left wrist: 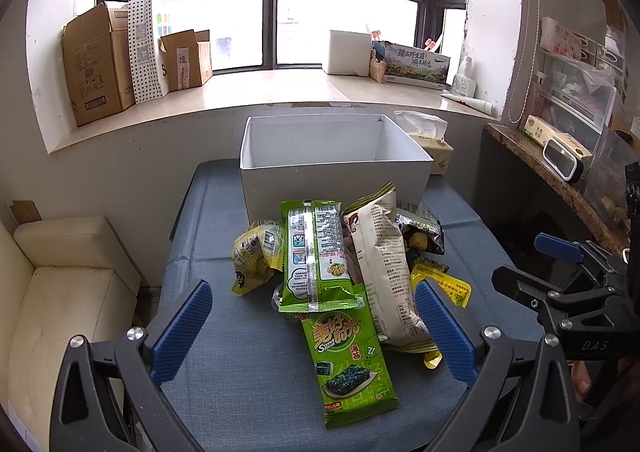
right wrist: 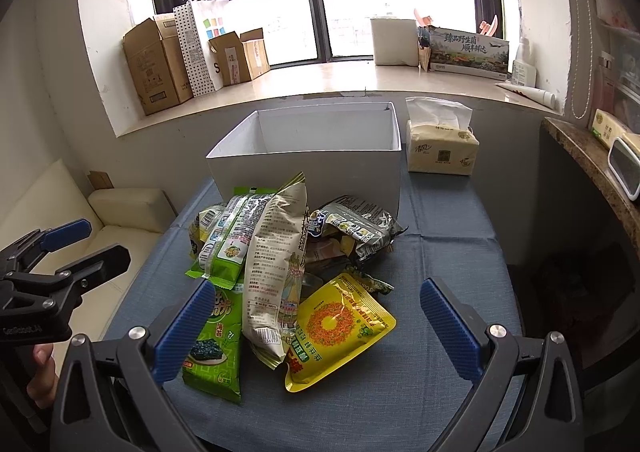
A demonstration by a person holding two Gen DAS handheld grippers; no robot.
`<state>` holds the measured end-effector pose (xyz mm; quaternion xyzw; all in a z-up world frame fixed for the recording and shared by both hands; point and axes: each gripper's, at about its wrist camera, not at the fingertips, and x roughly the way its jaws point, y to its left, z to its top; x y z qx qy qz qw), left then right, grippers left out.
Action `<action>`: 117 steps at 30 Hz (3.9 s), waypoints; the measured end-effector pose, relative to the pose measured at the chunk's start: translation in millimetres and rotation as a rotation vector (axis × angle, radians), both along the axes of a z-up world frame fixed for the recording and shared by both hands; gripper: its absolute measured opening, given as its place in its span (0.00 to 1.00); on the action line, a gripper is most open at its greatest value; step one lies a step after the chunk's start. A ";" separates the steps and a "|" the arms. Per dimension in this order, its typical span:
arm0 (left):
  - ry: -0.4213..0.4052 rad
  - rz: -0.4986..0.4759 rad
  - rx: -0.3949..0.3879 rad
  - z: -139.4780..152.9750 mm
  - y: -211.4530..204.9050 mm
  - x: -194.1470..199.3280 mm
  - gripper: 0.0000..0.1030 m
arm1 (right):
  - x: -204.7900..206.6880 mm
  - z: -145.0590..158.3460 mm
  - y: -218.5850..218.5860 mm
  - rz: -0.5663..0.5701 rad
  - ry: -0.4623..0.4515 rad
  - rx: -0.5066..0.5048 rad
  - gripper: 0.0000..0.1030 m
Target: Organize snacks
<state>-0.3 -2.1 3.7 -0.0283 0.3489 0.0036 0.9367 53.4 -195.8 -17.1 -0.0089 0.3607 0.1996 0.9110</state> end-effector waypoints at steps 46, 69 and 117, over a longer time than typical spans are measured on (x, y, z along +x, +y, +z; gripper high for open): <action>0.010 0.000 -0.001 -5.8 -1.3 -0.1 1.00 | 1.7 -7.3 1.9 0.019 0.022 0.023 1.00; 0.061 0.075 -0.029 -29.9 31.1 -0.3 1.00 | 99.3 -102.9 75.9 0.186 0.306 0.051 0.67; 0.112 -0.205 -0.112 -66.8 1.3 83.5 0.68 | 32.7 -28.2 -14.9 0.097 0.163 0.258 0.43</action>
